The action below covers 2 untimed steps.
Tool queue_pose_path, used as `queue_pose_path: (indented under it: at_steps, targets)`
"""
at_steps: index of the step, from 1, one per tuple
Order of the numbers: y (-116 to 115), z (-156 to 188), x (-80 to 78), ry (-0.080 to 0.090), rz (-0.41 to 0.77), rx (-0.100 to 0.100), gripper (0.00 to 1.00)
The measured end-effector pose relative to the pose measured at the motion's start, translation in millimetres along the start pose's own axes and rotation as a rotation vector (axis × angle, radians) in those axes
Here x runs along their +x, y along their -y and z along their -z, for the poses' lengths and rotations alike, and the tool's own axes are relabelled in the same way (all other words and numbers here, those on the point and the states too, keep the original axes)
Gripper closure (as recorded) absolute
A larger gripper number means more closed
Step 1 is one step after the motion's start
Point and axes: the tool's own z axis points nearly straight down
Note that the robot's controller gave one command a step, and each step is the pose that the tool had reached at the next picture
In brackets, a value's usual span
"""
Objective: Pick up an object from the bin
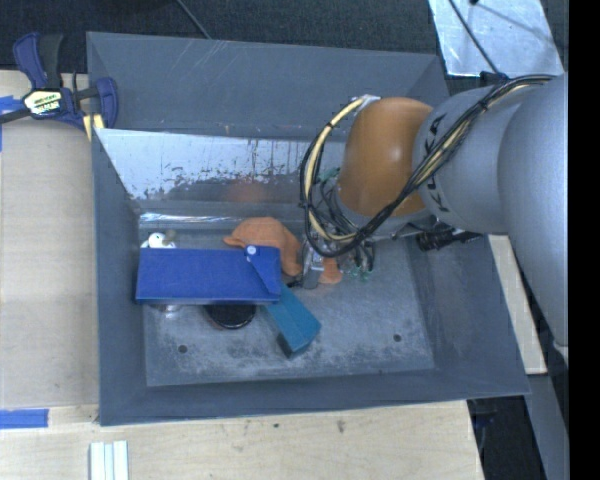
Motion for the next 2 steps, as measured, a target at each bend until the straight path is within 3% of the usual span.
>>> queue_pose_path:
  at_steps: [1, 2]
  targets:
    - [0.0, 0.0, 0.0, 0.0, 0.0, 0.0, 1.0]
    - [13.9, 143.2, -27.2, 0.001, -0.012, -0.001, 1.0]
